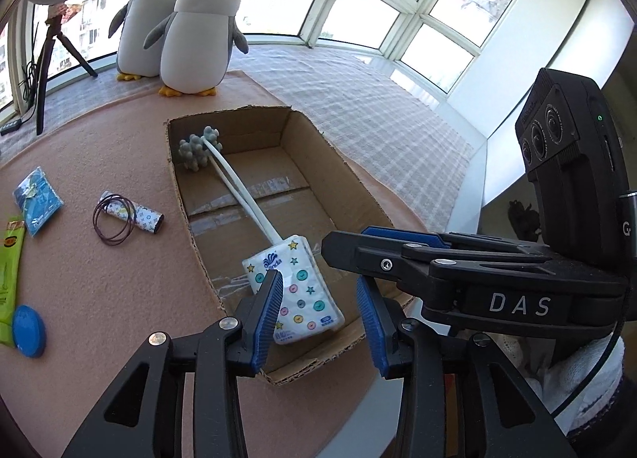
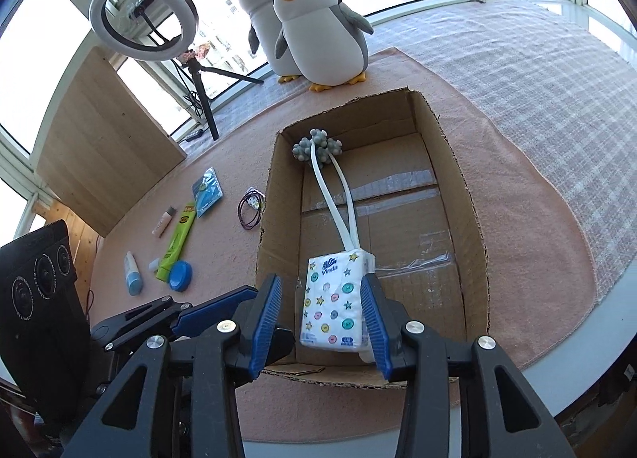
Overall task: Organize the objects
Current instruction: 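Carry the tissue pack with the right tool into the box and release, then grasp the purple hair ties with the right tool while the left tool grasps the white cap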
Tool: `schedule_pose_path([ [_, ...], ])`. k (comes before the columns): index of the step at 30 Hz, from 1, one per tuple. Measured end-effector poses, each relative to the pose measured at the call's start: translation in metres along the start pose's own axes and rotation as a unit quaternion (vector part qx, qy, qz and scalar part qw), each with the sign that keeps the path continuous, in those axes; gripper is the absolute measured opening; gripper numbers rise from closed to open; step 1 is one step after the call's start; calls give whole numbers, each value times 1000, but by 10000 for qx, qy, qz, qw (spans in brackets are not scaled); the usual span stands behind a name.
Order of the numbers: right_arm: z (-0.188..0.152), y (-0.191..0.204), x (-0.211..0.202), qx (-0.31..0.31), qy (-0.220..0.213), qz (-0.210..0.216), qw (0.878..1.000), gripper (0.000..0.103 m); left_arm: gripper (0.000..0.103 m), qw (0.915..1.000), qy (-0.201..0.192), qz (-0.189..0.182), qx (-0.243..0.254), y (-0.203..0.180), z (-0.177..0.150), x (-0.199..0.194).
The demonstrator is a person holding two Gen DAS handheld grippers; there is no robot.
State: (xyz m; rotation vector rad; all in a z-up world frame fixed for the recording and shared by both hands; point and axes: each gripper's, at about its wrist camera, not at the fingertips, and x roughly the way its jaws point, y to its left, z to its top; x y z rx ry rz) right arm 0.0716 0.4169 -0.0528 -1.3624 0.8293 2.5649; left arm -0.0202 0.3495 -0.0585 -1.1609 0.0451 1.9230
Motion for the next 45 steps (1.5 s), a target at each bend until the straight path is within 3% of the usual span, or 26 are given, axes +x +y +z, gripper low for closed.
schedule_pose_path([
  [11, -1, 17, 7, -97, 71, 153, 9998, 44, 42, 9996, -88, 156, -218, 20, -10, -23],
  [23, -3, 66, 29, -437, 296, 471, 9975, 47, 42, 9955, -283, 557, -712, 75, -35, -70],
  [36, 5, 133, 80, -943, 689, 731, 9905, 48, 42, 9811, -495, 1113, -1506, 166, -77, -132],
  [45, 36, 159, 143, -1219, 1169, 471, 9845, 52, 42, 9689, -688, 1310, -1985, 211, -111, -169],
])
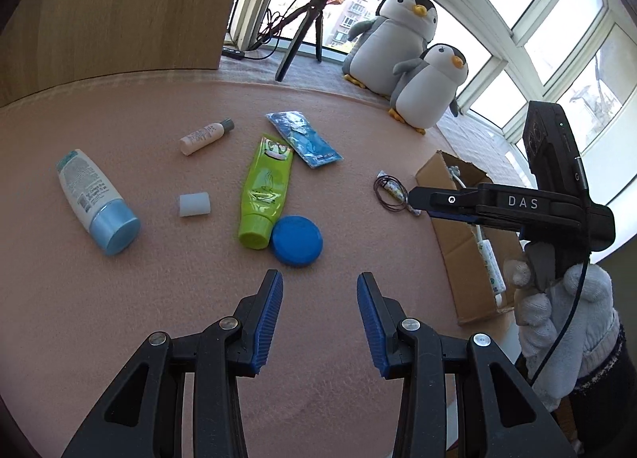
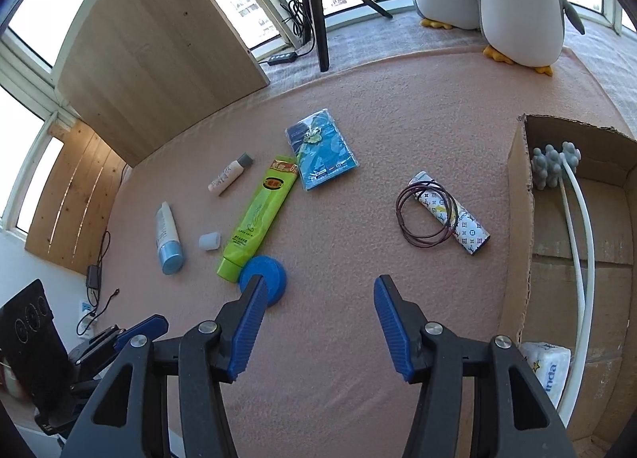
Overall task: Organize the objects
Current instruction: 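Grasp the purple hair ties with the right tool while the left tool grasps the white cap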
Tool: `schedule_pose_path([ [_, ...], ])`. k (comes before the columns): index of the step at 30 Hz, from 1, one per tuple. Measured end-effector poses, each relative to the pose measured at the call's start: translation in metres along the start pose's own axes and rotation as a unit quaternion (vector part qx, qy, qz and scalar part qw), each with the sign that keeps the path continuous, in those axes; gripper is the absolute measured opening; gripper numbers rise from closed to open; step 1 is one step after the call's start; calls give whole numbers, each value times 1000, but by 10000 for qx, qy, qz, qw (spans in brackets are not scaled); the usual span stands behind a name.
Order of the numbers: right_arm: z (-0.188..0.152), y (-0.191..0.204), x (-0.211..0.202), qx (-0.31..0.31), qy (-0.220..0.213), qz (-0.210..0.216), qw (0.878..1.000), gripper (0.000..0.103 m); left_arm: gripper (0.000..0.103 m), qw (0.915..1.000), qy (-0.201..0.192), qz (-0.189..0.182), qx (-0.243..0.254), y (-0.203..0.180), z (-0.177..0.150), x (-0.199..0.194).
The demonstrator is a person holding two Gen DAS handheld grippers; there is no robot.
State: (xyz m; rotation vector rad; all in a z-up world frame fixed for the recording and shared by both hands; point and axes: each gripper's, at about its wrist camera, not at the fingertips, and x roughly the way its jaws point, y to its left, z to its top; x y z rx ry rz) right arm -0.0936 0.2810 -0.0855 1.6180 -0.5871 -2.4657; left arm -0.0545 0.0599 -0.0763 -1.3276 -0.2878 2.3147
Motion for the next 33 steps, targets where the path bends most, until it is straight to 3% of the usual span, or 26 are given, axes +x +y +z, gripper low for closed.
schedule_pose_path([
  [13, 47, -34, 56, 457, 504, -354, 9971, 52, 42, 9981, -123, 209, -562, 57, -12, -17],
  [20, 50, -29, 74, 210, 690, -729, 9947, 52, 42, 9978, -97, 226, -623, 65, -11, -17],
  [26, 42, -22, 77, 275, 903, -262, 9952, 55, 42, 9979, -53, 193, -618, 67, -10, -14],
  [33, 8, 6, 78, 83, 1156, 199, 9931, 56, 42, 9980, 1, 138, -614, 69, -5, -5],
])
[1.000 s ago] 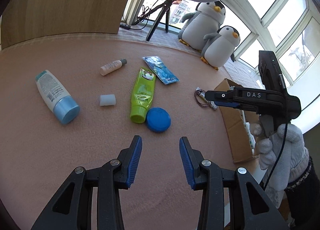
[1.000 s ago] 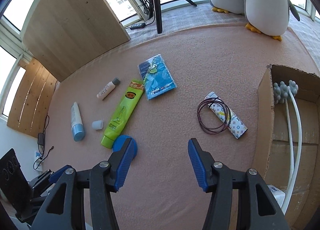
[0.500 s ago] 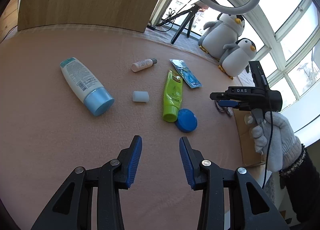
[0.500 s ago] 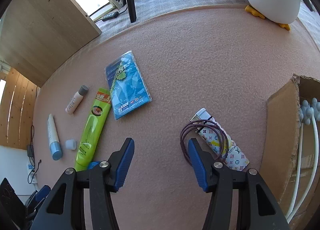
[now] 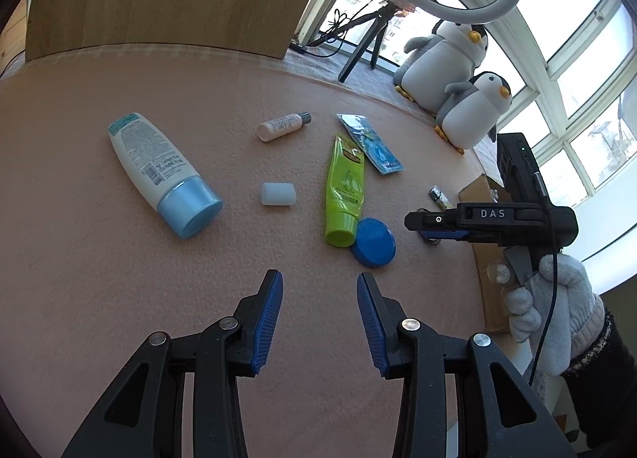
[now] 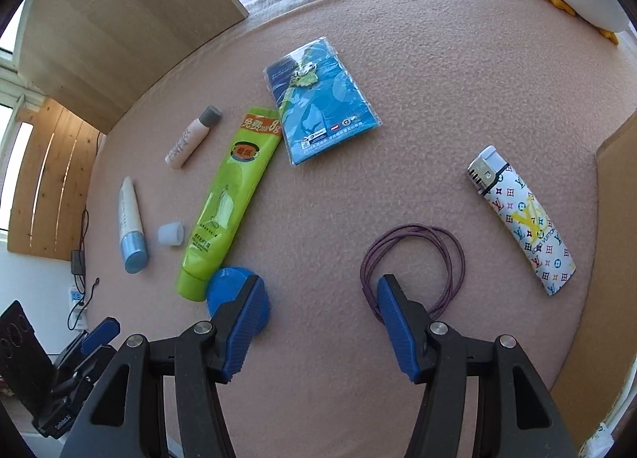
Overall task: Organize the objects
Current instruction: 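Grasp the purple hair ties with the right tool while the left tool grasps the white cap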
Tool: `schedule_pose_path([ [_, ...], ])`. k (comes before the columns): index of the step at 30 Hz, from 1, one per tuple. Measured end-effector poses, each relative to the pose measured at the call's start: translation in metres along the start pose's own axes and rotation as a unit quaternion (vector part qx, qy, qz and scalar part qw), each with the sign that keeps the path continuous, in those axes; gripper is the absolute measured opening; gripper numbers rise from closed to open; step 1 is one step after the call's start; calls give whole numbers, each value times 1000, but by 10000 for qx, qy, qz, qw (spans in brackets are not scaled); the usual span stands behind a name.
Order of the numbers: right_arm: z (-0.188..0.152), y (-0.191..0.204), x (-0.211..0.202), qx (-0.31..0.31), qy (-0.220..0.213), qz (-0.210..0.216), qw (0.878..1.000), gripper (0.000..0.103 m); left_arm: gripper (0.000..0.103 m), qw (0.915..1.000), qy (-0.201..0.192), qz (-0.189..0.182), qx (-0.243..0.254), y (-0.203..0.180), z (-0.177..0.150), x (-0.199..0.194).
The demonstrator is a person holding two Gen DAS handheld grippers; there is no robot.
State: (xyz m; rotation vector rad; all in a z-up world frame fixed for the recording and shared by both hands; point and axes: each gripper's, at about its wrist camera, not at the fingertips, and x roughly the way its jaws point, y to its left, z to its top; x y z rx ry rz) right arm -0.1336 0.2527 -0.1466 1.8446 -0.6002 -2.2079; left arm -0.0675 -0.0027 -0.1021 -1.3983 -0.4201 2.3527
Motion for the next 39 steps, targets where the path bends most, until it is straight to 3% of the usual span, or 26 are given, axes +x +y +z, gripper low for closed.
schedule_pose_path([
  [6, -35, 18, 4, -181, 96, 210, 9996, 56, 42, 9999, 61, 13, 79, -1, 6, 12],
  [11, -55, 26, 2, -290, 27, 108, 9995, 56, 42, 9995, 123, 180, 236, -6, 16, 26],
  [18, -72, 27, -29, -202, -615, -35, 9979, 56, 42, 9956, 123, 735, 574, -16, 41, 53],
  [23, -78, 25, -43, -240, -965, -537, 9936, 56, 42, 9924, 174, 1083, 551, -11, 54, 77],
  [32, -85, 22, -30, -340, -947, -1021, 9897, 61, 42, 9882, 322, 1359, 628, -9, 57, 109],
  [39, -81, 28, -14, -605, -916, -1507, 9825, 62, 42, 9856, 269, 1516, 701, -10, 60, 113],
])
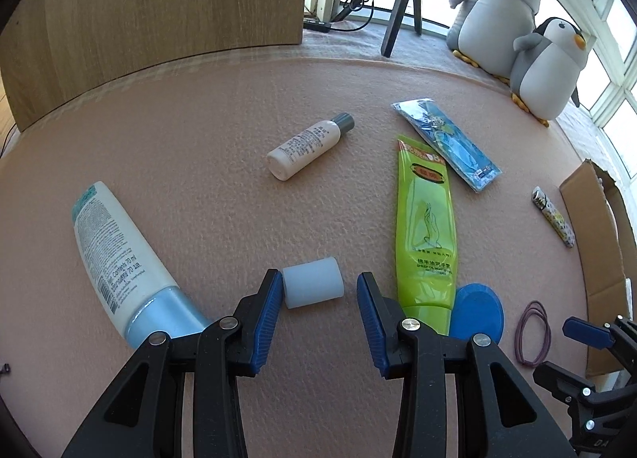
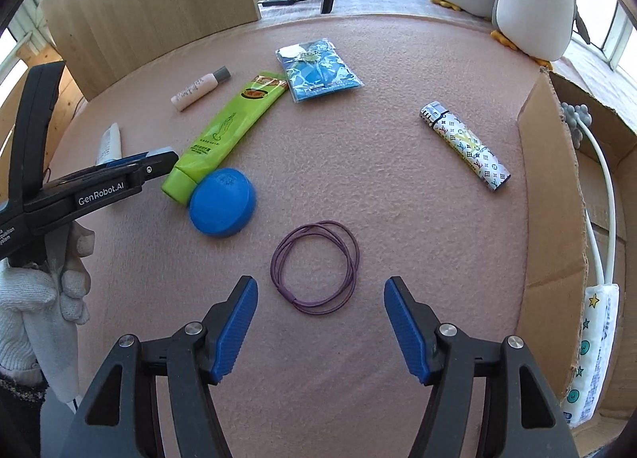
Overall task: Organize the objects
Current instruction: 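Grasp the purple hair ties with the right tool while the left tool grasps the white cap, then carry the hair ties and white cap into the box with both tools and release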
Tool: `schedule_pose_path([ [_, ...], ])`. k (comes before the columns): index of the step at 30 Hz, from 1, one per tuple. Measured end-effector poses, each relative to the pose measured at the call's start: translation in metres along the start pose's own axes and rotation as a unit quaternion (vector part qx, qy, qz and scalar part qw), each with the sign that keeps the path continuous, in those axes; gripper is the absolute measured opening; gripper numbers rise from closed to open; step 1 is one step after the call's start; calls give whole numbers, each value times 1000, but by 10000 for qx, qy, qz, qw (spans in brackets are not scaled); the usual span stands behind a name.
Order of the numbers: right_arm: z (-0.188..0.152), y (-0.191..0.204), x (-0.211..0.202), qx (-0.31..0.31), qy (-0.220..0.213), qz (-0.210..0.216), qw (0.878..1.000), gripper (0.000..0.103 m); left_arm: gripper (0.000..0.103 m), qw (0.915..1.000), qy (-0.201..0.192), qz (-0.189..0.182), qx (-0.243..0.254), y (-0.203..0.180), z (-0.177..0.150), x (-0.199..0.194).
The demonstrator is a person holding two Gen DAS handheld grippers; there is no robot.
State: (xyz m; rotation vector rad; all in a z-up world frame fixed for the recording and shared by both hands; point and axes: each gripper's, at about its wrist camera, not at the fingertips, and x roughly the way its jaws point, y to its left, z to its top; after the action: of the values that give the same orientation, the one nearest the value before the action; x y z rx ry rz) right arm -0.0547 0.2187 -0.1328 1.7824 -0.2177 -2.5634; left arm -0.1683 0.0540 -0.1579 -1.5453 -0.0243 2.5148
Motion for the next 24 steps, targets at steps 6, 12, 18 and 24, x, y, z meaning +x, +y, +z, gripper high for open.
schedule_pose_path([
  [6, 2, 10, 13, -270, 72, -180, 9994, 63, 35, 10000, -32, 44, 4, 2, 3, -1],
  [12, 3, 19, 18, -583, 19, -360, 9976, 62, 30, 10000, -80, -11, -50, 5, 5, -3],
  [18, 2, 17, 14, -662, -66, -361, 9971, 36, 28, 9999, -107, -71, -102, 6, 6, -5],
  [24, 1, 9, 12, -647, -89, -304, 9974, 22, 27, 9997, -135, -110, -183, 9, 4, -8],
])
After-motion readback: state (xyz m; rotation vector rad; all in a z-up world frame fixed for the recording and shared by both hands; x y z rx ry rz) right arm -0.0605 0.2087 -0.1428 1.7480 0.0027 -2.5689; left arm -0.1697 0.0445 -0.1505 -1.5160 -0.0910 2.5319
